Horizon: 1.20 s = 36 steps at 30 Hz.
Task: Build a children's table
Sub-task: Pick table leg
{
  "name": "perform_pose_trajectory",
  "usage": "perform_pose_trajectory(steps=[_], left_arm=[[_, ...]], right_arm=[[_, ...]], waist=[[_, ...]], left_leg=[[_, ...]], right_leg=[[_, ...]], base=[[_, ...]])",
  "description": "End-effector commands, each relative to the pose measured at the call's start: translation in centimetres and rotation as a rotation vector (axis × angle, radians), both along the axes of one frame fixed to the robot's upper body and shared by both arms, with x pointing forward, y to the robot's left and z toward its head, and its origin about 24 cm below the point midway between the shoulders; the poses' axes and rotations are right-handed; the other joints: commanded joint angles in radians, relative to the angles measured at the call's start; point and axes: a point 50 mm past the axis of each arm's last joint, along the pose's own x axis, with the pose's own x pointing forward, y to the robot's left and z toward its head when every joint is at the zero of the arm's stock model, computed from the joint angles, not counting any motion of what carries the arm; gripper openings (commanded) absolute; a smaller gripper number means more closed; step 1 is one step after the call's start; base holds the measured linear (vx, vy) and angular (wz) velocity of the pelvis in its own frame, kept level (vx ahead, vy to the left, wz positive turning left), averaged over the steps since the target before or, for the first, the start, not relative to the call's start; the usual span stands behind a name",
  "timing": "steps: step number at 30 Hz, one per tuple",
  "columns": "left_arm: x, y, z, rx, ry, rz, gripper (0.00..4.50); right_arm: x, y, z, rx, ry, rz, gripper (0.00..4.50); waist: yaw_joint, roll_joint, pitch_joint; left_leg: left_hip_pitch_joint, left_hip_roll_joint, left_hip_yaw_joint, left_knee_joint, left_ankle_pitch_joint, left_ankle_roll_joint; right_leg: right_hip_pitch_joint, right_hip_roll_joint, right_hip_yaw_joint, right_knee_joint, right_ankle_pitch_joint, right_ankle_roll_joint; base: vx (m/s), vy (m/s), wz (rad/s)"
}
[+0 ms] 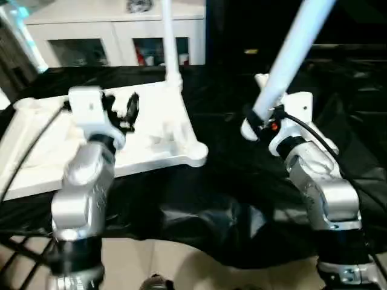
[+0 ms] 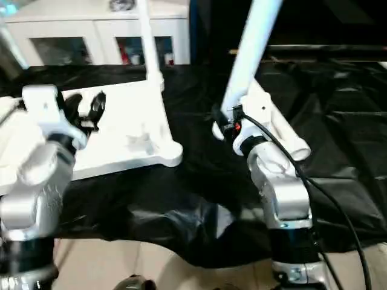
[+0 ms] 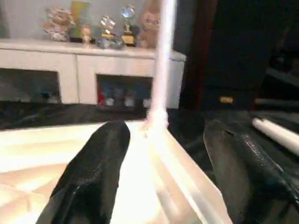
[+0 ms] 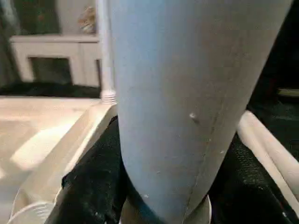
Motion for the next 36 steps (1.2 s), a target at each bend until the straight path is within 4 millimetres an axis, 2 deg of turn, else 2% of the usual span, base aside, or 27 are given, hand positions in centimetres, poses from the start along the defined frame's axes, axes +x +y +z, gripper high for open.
perform_pose_trajectory(steps=[1, 5, 6, 11, 12, 14, 15, 17, 18, 19, 20, 21, 22, 23, 24, 25, 26, 27, 28, 29, 30, 31, 32, 33, 34, 35, 36], left_arm=[[-0.2, -0.3, -0.2, 0.04, -0.028, -0.016, 3.04], [-0.6, 0.7, -1.1, 0.001, -0.023, 0.094, 3.04], [-0.9, 1.0, -1.2, 0.024, -0.032, 0.13, 3.04], [-2.4, 1.5, -0.9, 0.078, -0.084, 0.089, 3.04], [-2.5, 1.5, -0.9, 0.092, -0.083, 0.068, 3.04], [-2.5, 1.5, -1.1, 0.1, -0.078, 0.057, 3.04], [-2.5, 1.6, -1.3, 0.098, -0.067, 0.064, 3.04], [-2.5, 1.4, -1.4, 0.095, -0.065, 0.053, 3.04], [-2.5, 1.2, -1.7, 0.11, -0.056, 0.041, 3.04], [-2.5, 1.0, -1.8, 0.124, -0.053, 0.033, 3.04], [-2.5, 1.0, -1.8, 0.124, -0.053, 0.033, 3.04], [-2.6, 0.7, -1.8, 0.119, -0.054, 0.026, 3.04], [-2.7, 0.6, -1.8, 0.11, -0.057, 0.026, 3.04], [-2.8, 0.4, -1.9, 0.118, -0.053, 0.023, 3.04], [-2.8, 0.4, -1.9, 0.121, -0.055, 0.02, 3.04], [-2.8, 0.3, -1.9, 0.12, -0.057, 0.018, 3.04], [-2.8, 0.3, -1.9, 0.113, -0.056, 0.016, 3.04], [-2.8, 0.3, -1.8, 0.115, -0.054, 0.019, 3.04], [-2.8, 0.4, -1.8, 0.118, -0.053, 0.026, 3.04], [-2.8, 0.5, -1.8, 0.121, -0.053, 0.031, 3.04], [-2.9, 0.6, -1.7, 0.124, -0.055, 0.038, 3.04], [-2.9, 0.7, -1.7, 0.12, -0.056, 0.039, 3.04], [-3.0, 0.7, -1.7, 0.118, -0.056, 0.04, 3.04], [-3.0, 0.8, -1.7, 0.117, -0.053, 0.043, 3.04], [-3.0, 1.0, -1.7, 0.108, -0.056, 0.053, 3.04], [-3.1, 1.1, -1.7, 0.09, -0.055, 0.068, 3.04], [-3.1, 1.3, -1.7, 0.099, -0.049, 0.085, 3.04]], right_arm=[[-0.3, -0.9, -0.2, 0.026, -0.006, -0.051, 1.9], [-1.4, -1.2, -0.7, 0.05, -0.025, -0.046, 1.9], [-1.9, -1.4, -0.8, 0.045, -0.028, -0.038, 1.9], [-4.0, -2.2, -2.1, 0.05, 0.005, -0.034, 1.9], [-4.1, -2.2, -2.2, 0.048, 0.011, -0.026, 1.9], [-4.2, -2.2, -2.2, 0.051, 0.012, -0.024, 1.9], [-4.1, -2.2, -2.1, 0.051, 0.006, -0.028, 1.9], [-3.9, -2.3, -2.1, 0.036, 0.007, -0.034, 1.9], [-3.5, -2.2, -1.8, 0.022, -0.005, -0.039, 1.9], [-3.3, -2.2, -1.6, 0.024, -0.013, -0.038, 1.9], [-3.3, -2.2, -1.6, 0.024, -0.013, -0.038, 1.9], [-3.1, -2.1, -1.4, 0.02, -0.021, -0.031, 1.9], [-3.1, -2.0, -1.3, 0.017, -0.024, -0.026, 1.9], [-3.0, -1.9, -1.2, 0.007, -0.023, -0.003, 1.9], [-2.9, -1.8, -1.2, -0.005, -0.019, 0.006, 1.9], [-2.9, -1.8, -1.2, -0.012, -0.017, 0.01, 1.9], [-2.9, -1.7, -1.3, -0.028, -0.018, 0.016, 1.9], [-2.8, -1.6, -1.3, -0.034, -0.025, 0.02, 1.9], [-2.9, -1.4, -1.4, -0.017, -0.017, 0.031, 1.9], [-2.9, -1.3, -1.4, -0.004, -0.009, 0.039, 1.9], [-2.9, -1.2, -1.5, 0.039, 0.0, 0.053, 1.9], [-2.9, -1.1, -1.6, 0.027, 0.006, 0.059, 1.9], [-2.9, -1.1, -1.7, 0.017, 0.011, 0.064, 1.9], [-2.9, -1.0, -1.8, 0.005, 0.014, 0.069, 1.9], [-3.0, -0.9, -1.9, -0.007, 0.013, 0.083, 1.9], [-3.1, -0.7, -1.9, -0.013, 0.011, 0.1, 1.9], [-3.2, -0.5, -2.1, -0.013, 0.014, 0.116, 1.9]], waist=[[-0.008, -0.009, -0.068], [-0.012, -0.006, -0.07], [-0.012, -0.006, -0.072], [-0.011, -0.01, -0.075], [-0.01, -0.009, -0.073], [-0.016, -0.01, -0.065], [-0.028, -0.007, -0.053], [-0.04, -0.003, -0.04], [-0.056, -0.005, -0.031], [-0.076, -0.001, -0.022], [-0.081, 0.012, -0.013], [-0.085, 0.024, -0.017], [-0.057, 0.023, -0.018], [-0.064, -0.019, -0.02], [-0.048, -0.054, -0.016], [-0.044, -0.064, -0.036], [-0.044, -0.049, -0.05], [-0.047, -0.054, -0.048], [-0.047, -0.029, -0.046], [-0.053, -0.015, -0.044], [-0.052, 0.015, -0.052], [-0.107, 0.053, -0.049], [-0.116, 0.059, -0.046], [-0.122, 0.047, -0.07], [-0.119, 0.036, -0.07], [-0.117, 0.028, -0.07], [-0.108, 0.0, -0.078]], left_leg=[[0.025, 0.009, -0.014, -0.074, -0.339, -0.024], [0.027, 0.012, -0.011, -0.077, -0.351, -0.022], [0.02, 0.012, -0.012, -0.078, -0.336, -0.017], [0.019, 0.014, -0.008, -0.077, -0.286, 0.004], [0.023, 0.013, -0.007, -0.079, -0.299, 0.004], [0.042, 0.012, -0.008, -0.086, -0.411, -0.009], [0.073, 0.008, -0.01, -0.088, -0.54, -0.015], [0.109, 0.002, -0.011, -0.082, -0.638, -0.014], [0.128, -0.003, -0.015, -0.075, -0.685, -0.013], [0.13, 0.004, -0.024, -0.085, -0.736, -0.013], [0.141, 0.019, -0.031, -0.102, -0.815, -0.018], [0.087, 0.065, -0.047, -0.171, -0.917, -0.021], [0.066, 0.091, -0.045, -0.217, -0.989, -0.007], [0.144, 0.055, -0.027, -0.145, -0.914, 0.015], [0.044, -0.029, -0.033, -0.06, -0.718, 0.056], [-0.025, -0.042, -0.033, 0.094, -0.304, 0.118], [-0.038, -0.034, -0.047, 0.129, -0.219, 0.125], [-0.075, -0.025, -0.053, 0.13, -0.171, 0.136], [-0.056, -0.014, -0.05, 0.095, -0.164, 0.143], [-0.05, -0.011, -0.049, 0.077, -0.157, 0.152], [-0.013, -0.005, -0.049, 0.025, -0.153, 0.159], [0.076, 0.044, -0.108, -0.057, -0.344, 0.146], [0.118, 0.072, -0.148, -0.096, -0.532, 0.127], [0.179, 0.111, -0.198, -0.118, -0.673, 0.119], [0.191, 0.113, -0.203, -0.102, -0.569, 0.181], [0.169, 0.092, -0.182, -0.075, -0.293, 0.291], [0.131, 0.068, -0.144, -0.037, 0.063, 0.368]], right_leg=[[0.03, -0.057, 0.035, -0.118, -0.46, -0.021], [0.03, -0.056, 0.038, -0.118, -0.375, -0.043], [0.036, -0.057, 0.039, -0.115, -0.346, -0.047], [0.039, -0.059, 0.042, -0.109, -0.288, -0.067], [0.039, -0.059, 0.042, -0.11, -0.308, -0.069], [0.039, -0.058, 0.037, -0.122, -0.454, -0.046], [0.036, -0.047, 0.023, -0.143, -0.613, -0.016], [0.027, -0.034, 0.001, -0.165, -0.711, -0.001], [0.028, -0.025, -0.023, -0.182, -0.749, 0.013], [0.053, -0.019, -0.053, -0.189, -0.74, 0.03], [0.059, -0.009, -0.075, -0.184, -0.719, 0.03], [0.138, -0.018, -0.058, -0.04, -0.54, 0.009], [0.165, -0.029, -0.024, 0.079, -0.333, -0.007], [0.097, -0.051, 0.039, -0.023, -0.511, -0.021], [0.142, -0.118, 0.022, -0.13, -0.815, 0.035], [0.189, -0.241, 0.059, -0.195, -1.029, 0.09], [0.191, -0.265, 0.051, -0.192, -1.016, 0.069], [0.199, -0.256, 0.015, -0.183, -0.922, 0.026], [0.208, -0.239, -0.041, -0.194, -0.843, -0.036], [0.225, -0.228, -0.069, -0.201, -0.798, -0.063], [0.24, -0.171, -0.103, -0.195, -0.665, -0.077], [0.173, -0.043, -0.108, -0.091, -0.51, -0.066], [0.141, -0.014, -0.096, -0.021, -0.423, -0.073], [0.082, -0.012, -0.039, 0.05, -0.266, -0.056], [0.03, -0.022, -0.007, 0.078, -0.17, 0.002], [-0.001, -0.034, 0.009, 0.09, -0.069, 0.041], [-0.019, -0.061, 0.038, 0.059, 0.1, 0.061]], base=[[0.0, 0.0, 0.0], [0.0, 0.0, 0.0], [0.0, 0.0, 0.0], [0.0, 0.0, 0.0], [0.0, 0.0, 0.0], [0.0, 0.0, 0.0], [0.0, 0.0, 0.0], [0.0, 0.0, 0.0], [0.0, 0.0, 0.0], [0.018, 0.018, -0.2], [0.018, 0.018, -0.2], [-0.01, 0.016, -0.29], [0.0, 0.0, 0.0], [0.0, 0.0, 0.0], [0.05, -0.065, 0.04], [0.062, -0.034, 0.26], [0.062, -0.034, 0.26], [0.07, -0.023, 0.51], [0.084, 0.011, 0.54], [0.084, 0.011, 0.54], [0.132, 0.053, 0.59], [0.146, 0.053, 0.37], [0.146, 0.053, 0.37], [0.168, 0.038, 0.14], [0.186, 0.022, 0.14], [0.186, 0.022, 0.14], [0.15, 0.018, 0.08]])
